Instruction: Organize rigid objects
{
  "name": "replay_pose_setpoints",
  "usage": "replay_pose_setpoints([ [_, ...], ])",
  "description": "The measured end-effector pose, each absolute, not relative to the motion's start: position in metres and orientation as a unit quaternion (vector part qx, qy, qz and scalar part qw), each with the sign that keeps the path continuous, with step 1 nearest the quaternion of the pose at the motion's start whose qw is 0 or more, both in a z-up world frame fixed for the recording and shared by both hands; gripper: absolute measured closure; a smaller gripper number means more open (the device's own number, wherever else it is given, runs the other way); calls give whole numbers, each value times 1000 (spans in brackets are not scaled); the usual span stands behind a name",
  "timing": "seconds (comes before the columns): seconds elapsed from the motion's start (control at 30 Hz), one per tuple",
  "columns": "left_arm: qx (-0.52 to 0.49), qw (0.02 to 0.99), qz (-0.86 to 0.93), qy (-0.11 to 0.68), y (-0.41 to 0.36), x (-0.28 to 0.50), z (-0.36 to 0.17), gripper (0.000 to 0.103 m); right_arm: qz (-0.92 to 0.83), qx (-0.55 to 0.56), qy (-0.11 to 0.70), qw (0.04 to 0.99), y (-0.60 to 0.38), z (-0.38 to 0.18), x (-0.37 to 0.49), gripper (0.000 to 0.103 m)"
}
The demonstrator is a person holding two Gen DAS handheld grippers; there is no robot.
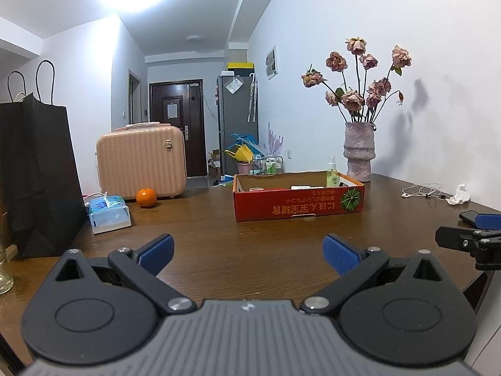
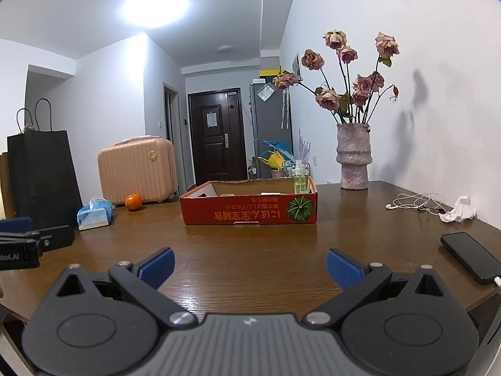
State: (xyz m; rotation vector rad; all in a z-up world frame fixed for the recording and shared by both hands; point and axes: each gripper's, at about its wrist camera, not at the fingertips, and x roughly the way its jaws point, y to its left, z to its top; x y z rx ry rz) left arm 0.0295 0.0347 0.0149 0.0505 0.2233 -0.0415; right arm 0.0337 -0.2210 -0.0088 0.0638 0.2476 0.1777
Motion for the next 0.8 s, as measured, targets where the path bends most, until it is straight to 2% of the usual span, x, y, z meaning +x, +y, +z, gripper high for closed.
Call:
replay_pose_setpoints([
  [0.8, 4, 991, -22, 134, 34, 50, 9, 0, 84, 38, 131, 987, -223, -13, 45, 0],
])
